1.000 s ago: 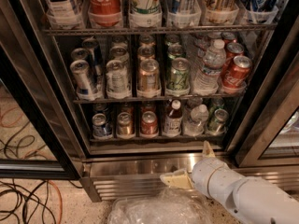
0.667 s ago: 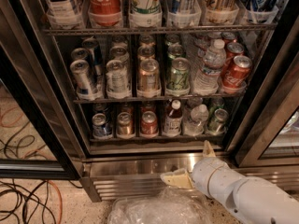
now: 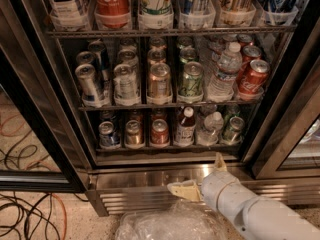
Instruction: Pick coke can from bottom shelf of fridge
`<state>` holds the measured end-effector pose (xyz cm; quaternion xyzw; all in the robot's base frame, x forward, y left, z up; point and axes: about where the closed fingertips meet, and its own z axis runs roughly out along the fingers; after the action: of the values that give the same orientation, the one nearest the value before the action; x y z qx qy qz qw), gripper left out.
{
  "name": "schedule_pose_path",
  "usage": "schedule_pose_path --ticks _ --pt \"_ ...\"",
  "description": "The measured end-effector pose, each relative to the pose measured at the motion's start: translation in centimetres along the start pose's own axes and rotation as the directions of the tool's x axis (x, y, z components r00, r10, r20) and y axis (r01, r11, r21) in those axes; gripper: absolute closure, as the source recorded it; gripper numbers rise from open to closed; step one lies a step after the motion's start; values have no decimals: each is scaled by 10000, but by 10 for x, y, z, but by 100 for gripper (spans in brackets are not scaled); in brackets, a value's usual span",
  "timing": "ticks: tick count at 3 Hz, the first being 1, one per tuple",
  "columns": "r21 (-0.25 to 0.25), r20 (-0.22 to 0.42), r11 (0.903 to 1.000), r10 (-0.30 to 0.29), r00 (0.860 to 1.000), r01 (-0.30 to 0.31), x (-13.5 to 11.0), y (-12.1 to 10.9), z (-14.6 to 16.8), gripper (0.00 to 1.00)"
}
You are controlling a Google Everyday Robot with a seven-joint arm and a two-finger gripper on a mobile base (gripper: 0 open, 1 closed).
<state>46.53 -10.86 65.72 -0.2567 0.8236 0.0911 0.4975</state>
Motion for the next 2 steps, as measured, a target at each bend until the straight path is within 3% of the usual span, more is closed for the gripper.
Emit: schedule_pose_path --ticks 1,2 --pt "456 1045 9966 635 9925 -685 1 5 18 0" --pt "916 2118 9876 1060 9715 -1278 0 4 38 0"
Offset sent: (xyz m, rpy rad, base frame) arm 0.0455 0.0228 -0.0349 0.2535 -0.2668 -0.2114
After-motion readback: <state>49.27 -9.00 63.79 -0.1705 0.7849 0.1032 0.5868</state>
